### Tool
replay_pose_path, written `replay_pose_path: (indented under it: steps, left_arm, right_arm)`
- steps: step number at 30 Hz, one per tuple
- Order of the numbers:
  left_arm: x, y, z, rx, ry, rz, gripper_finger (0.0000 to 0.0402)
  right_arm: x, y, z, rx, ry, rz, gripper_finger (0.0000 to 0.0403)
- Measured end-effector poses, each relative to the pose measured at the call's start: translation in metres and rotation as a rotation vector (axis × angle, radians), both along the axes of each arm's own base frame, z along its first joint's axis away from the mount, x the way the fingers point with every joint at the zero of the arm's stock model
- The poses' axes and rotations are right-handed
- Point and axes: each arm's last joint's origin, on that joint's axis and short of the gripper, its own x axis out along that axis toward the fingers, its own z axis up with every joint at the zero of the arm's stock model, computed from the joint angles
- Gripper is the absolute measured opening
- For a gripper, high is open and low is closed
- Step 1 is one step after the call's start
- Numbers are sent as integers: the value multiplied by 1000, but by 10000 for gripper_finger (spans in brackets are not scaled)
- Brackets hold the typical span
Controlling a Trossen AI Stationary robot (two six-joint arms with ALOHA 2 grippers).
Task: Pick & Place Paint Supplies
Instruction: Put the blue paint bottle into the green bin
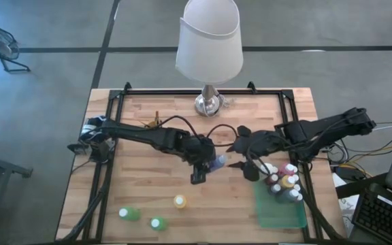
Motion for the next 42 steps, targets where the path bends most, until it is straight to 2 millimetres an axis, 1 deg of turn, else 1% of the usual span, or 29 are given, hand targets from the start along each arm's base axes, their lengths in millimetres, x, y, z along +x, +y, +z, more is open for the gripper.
replay_pose_path:
  steps: [3,9,15,18,20,25,30,33,38,42]
  left_arm:
    - [0,0,0,6,0,-7,188]
    - [0,0,0,15,-3,-18,188]
    - [0,0,-1,16,3,-19,188]
    - [0,0,-1,16,1,-20,188]
    - [0,0,-1,16,-1,-19,188]
    - [0,0,-1,16,0,-19,188]
    - [0,0,-1,16,1,-19,188]
    - [0,0,-1,16,2,-20,188]
    - [-1,0,-1,16,5,-19,188]
    - [-1,0,-1,16,5,-19,188]
  right_arm:
    - [3,-1,-4,23,15,8,255]
    - [18,2,-12,27,27,12,247]
    - [29,4,-23,4,59,22,253]
    - [29,4,-21,1,52,23,253]
    - [28,4,-18,-1,39,23,245]
    - [22,1,-9,3,4,21,214]
    - [22,1,-10,2,10,20,180]
    - [24,1,-12,-4,18,23,167]
    - [25,1,-14,-9,31,24,157]
    - [26,1,-17,-17,45,28,163]
